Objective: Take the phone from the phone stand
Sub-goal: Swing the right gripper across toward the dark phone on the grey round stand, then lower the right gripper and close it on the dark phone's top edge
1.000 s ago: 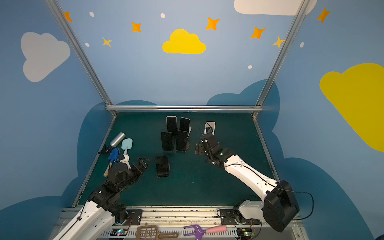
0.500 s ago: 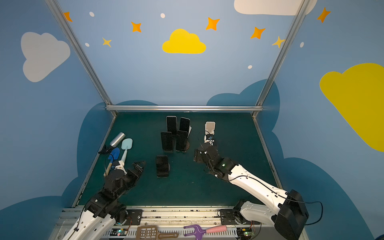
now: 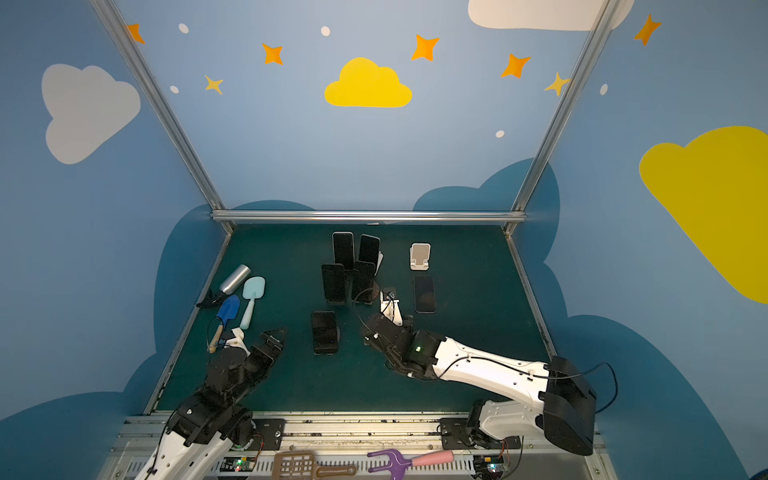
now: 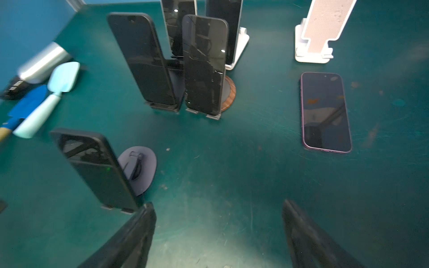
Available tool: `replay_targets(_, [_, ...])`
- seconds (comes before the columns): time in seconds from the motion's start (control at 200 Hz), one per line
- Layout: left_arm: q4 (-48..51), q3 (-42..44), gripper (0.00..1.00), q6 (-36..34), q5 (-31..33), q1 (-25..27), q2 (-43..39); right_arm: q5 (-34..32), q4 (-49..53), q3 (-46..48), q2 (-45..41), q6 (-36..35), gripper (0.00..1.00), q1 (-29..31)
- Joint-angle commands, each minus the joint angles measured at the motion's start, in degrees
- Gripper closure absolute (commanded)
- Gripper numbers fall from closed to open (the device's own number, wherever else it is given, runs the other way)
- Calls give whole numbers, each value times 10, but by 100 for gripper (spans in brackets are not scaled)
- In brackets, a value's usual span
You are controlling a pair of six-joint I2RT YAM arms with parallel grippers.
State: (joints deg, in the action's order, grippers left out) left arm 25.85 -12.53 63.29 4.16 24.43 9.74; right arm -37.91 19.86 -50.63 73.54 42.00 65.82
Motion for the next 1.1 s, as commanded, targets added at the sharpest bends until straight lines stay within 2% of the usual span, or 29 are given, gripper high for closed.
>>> replay_targets(0.0, [-15, -19, 0, -39, -9, 0, 16, -14, -14, -17, 13, 4, 14, 1])
replay_targets(0.145, [-9, -26, 0, -46, -8, 0, 18, 35, -50, -32, 49, 16, 13, 22])
replay_targets(0.3, [-11, -17, 0, -27, -12, 0, 23, 8, -61, -83, 111, 49, 10, 74])
replay_targets(0.39, [-6, -20, 0, -27, -11, 0, 23, -6, -40, -124, 150, 101, 9, 89])
replay_targets(0.495, [-2, -23, 0, -24, -3, 0, 17, -5, -52, -161, 199, 121, 9, 98])
replay_targets(0.671, [20, -27, 0, -22, 2, 1, -8, -18, -26, -228, 264, 104, 8, 103])
replay_targets(0.891, [32, -24, 0, -19, 9, 1, -40, -32, -101, -207, 271, 50, 7, 100])
replay_targets(1.096, [22, -19, 0, -18, 8, 0, -39, -16, -89, -241, 295, 22, 7, 97])
